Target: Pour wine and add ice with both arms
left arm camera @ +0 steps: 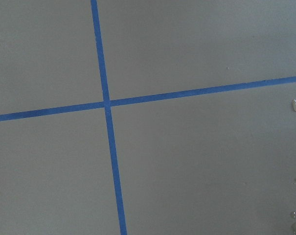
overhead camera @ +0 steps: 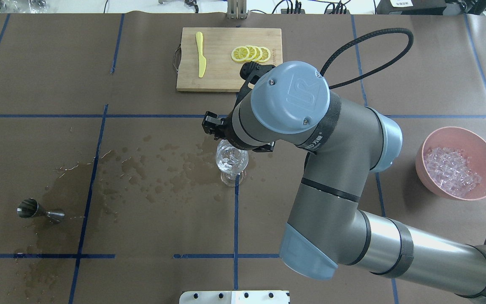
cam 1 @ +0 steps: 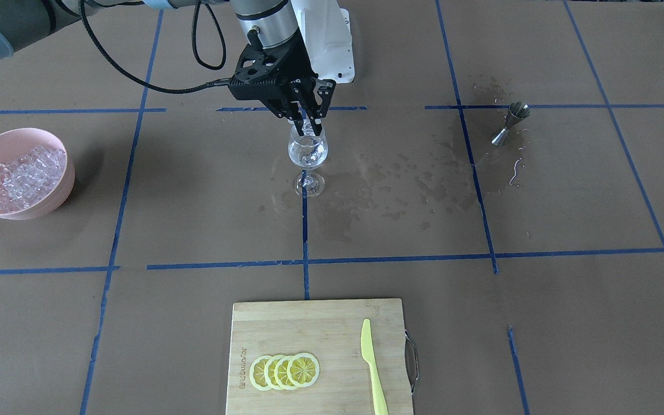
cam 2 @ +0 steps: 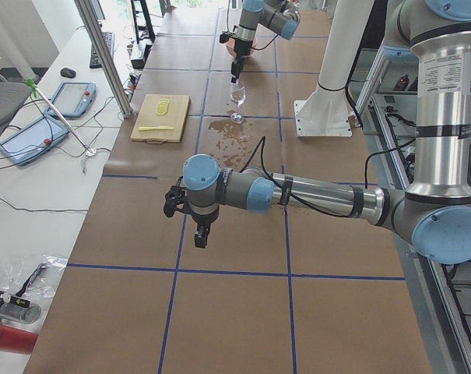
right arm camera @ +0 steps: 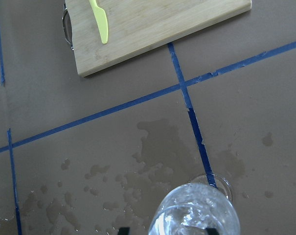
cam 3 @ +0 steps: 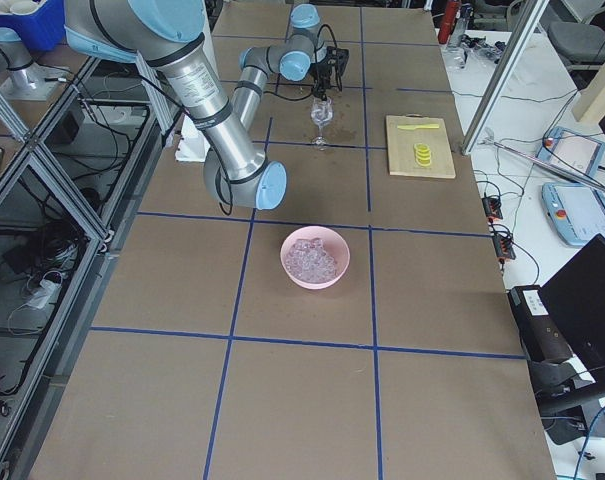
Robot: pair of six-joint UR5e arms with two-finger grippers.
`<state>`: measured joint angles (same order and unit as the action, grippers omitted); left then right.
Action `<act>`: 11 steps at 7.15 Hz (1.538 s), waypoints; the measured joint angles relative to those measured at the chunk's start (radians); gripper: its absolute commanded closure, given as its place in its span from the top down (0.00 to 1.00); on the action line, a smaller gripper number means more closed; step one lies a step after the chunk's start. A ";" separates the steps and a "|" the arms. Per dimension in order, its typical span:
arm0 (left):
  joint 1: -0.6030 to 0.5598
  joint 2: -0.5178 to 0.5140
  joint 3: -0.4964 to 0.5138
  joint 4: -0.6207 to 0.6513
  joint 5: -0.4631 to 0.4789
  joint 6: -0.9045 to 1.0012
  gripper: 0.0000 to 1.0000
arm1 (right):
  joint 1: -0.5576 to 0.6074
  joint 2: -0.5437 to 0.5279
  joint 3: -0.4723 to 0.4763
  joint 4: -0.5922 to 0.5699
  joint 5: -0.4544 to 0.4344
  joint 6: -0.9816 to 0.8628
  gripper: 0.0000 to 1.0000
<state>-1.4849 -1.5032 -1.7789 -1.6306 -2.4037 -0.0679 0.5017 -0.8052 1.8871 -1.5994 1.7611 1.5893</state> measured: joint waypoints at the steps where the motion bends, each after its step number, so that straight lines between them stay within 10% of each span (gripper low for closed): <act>1: 0.000 0.000 0.001 0.000 0.002 0.001 1.00 | 0.019 -0.032 0.031 -0.007 0.018 -0.006 1.00; 6: -0.045 -0.009 0.069 -0.019 0.017 0.098 1.00 | 0.498 -0.516 0.136 -0.024 0.383 -0.748 1.00; 11: -0.101 -0.009 0.055 0.140 0.031 0.129 1.00 | 0.961 -0.702 -0.244 -0.025 0.529 -1.641 1.00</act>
<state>-1.5862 -1.5123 -1.7242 -1.4910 -2.3731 0.0611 1.4628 -1.5068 1.6430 -1.6247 2.2900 -0.0514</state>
